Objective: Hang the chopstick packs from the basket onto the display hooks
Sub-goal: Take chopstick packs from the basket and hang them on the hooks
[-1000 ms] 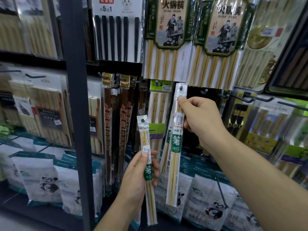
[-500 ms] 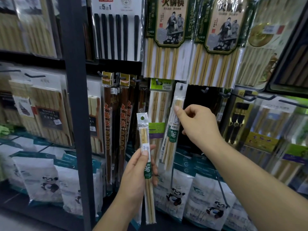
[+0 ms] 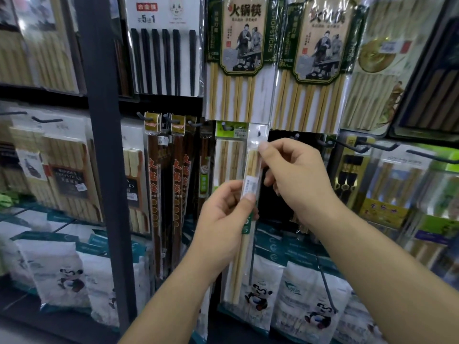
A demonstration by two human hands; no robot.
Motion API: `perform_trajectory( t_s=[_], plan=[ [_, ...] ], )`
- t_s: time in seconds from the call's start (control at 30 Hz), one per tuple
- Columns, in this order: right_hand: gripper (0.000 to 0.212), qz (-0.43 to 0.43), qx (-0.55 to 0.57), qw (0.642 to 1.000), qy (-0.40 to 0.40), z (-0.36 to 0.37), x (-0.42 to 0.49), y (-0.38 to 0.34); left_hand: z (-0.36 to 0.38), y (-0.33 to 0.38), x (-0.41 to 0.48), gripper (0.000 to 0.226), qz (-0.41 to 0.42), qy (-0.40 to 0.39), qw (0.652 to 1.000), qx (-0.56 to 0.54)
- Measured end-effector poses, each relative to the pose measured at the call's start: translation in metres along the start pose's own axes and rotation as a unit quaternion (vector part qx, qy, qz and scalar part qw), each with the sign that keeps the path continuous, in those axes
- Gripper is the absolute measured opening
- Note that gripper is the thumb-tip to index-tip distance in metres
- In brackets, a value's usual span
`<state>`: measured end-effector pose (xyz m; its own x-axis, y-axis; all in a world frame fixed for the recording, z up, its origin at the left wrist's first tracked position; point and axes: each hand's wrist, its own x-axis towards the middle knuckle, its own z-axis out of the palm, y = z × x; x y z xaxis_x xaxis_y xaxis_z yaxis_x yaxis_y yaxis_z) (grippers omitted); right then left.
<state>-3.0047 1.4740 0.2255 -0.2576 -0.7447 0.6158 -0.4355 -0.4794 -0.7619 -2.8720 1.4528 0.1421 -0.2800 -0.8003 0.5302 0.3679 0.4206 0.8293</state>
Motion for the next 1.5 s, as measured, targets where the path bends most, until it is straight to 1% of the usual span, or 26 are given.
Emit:
perform_trajectory(
  t_s=[0.13,0.27,0.33,0.43,0.57,0.67,0.7,0.73,0.8,0.83,0.87,0.9,0.97,1.0,1.07,1.13,1.17,1.2,1.27,1.33,1.37,1.43,1.5],
  plan=[
    [0.022,0.011,0.002,1.0,0.015,-0.001,0.011,-0.003,0.005,0.009,0.019,0.018,0.003,-0.01,0.999,0.045],
    [0.03,0.053,0.007,0.998,0.038,0.002,0.018,0.003,0.003,0.004,0.025,0.016,-0.004,-0.003,0.995,0.096],
    [0.035,0.06,-0.003,0.997,0.039,0.004,0.019,0.006,0.001,0.001,0.024,0.013,-0.003,-0.01,0.994,0.113],
    [0.038,0.051,-0.026,0.998,0.036,0.005,0.018,0.01,-0.001,-0.004,0.022,0.01,0.001,-0.011,0.99,0.141],
    [0.04,0.032,-0.034,0.998,0.047,0.007,0.019,0.012,-0.003,-0.004,0.023,0.009,0.011,-0.007,0.988,0.151],
    [0.043,0.027,-0.054,0.997,0.041,0.008,0.017,0.013,-0.006,-0.002,0.022,0.009,-0.008,-0.007,0.983,0.185],
    [0.043,0.028,-0.065,0.997,0.039,0.007,0.016,0.015,-0.007,-0.001,0.021,0.012,-0.016,-0.012,0.975,0.223],
    [0.043,0.03,-0.076,0.996,0.038,0.006,0.014,0.017,-0.008,-0.001,0.019,0.017,-0.008,-0.016,0.957,0.288],
    [0.041,0.04,-0.084,0.995,0.037,0.004,0.01,0.023,-0.01,0.0,0.019,0.024,0.048,-0.009,0.898,0.437],
    [0.038,0.04,-0.085,0.995,0.04,0.002,0.007,0.027,-0.01,0.001,0.02,0.026,0.071,0.002,0.879,0.472],
    [0.035,0.033,-0.09,0.994,0.043,0.0,0.005,0.032,-0.01,0.002,0.022,0.03,0.08,0.013,0.876,0.476],
    [0.029,0.024,-0.096,0.994,0.047,-0.002,0.002,0.036,-0.009,0.002,0.025,0.033,0.075,0.021,0.884,0.46],
    [0.019,0.019,-0.11,0.993,0.041,-0.003,-0.002,0.046,-0.005,0.0,0.036,0.042,0.033,0.026,0.923,0.384],
    [0.025,0.023,-0.12,0.992,0.02,-0.003,-0.003,0.052,-0.002,-0.002,0.042,0.05,0.001,0.021,0.941,0.339],
    [0.051,0.021,-0.124,0.991,-0.04,-0.001,-0.005,0.064,0.007,-0.005,0.055,0.069,-0.054,0.0,0.963,0.264],
    [0.065,0.028,-0.091,0.992,-0.079,0.004,-0.007,0.071,0.016,-0.007,0.064,0.089,-0.086,-0.024,0.975,0.204],
    [0.07,0.042,-0.061,0.993,-0.088,0.007,-0.007,0.075,0.02,-0.008,0.068,0.094,-0.094,-0.033,0.978,0.184],
    [0.074,0.061,-0.027,0.993,-0.096,0.01,-0.006,0.078,0.023,-0.01,0.071,0.094,-0.097,-0.038,0.98,0.17],
    [0.079,0.084,0.024,0.991,-0.103,0.015,-0.004,0.086,0.028,-0.013,0.078,0.08,-0.097,-0.041,0.986,0.129],
    [0.077,0.086,0.026,0.991,-0.102,0.019,0.0,0.093,0.031,-0.019,0.085,0.062,-0.09,-0.04,0.992,0.085],
    [0.075,0.086,0.026,0.991,-0.104,0.02,0.003,0.097,0.032,-0.023,0.087,0.057,-0.092,-0.039,0.992,0.075],
    [0.073,0.082,0.028,0.991,-0.102,0.022,0.007,0.103,0.033,-0.028,0.093,0.051,-0.104,-0.035,0.992,0.064],
    [0.072,0.079,0.035,0.992,-0.097,0.022,0.012,0.108,0.034,-0.031,0.098,0.052,-0.117,-0.024,0.991,0.063]
  ],
)
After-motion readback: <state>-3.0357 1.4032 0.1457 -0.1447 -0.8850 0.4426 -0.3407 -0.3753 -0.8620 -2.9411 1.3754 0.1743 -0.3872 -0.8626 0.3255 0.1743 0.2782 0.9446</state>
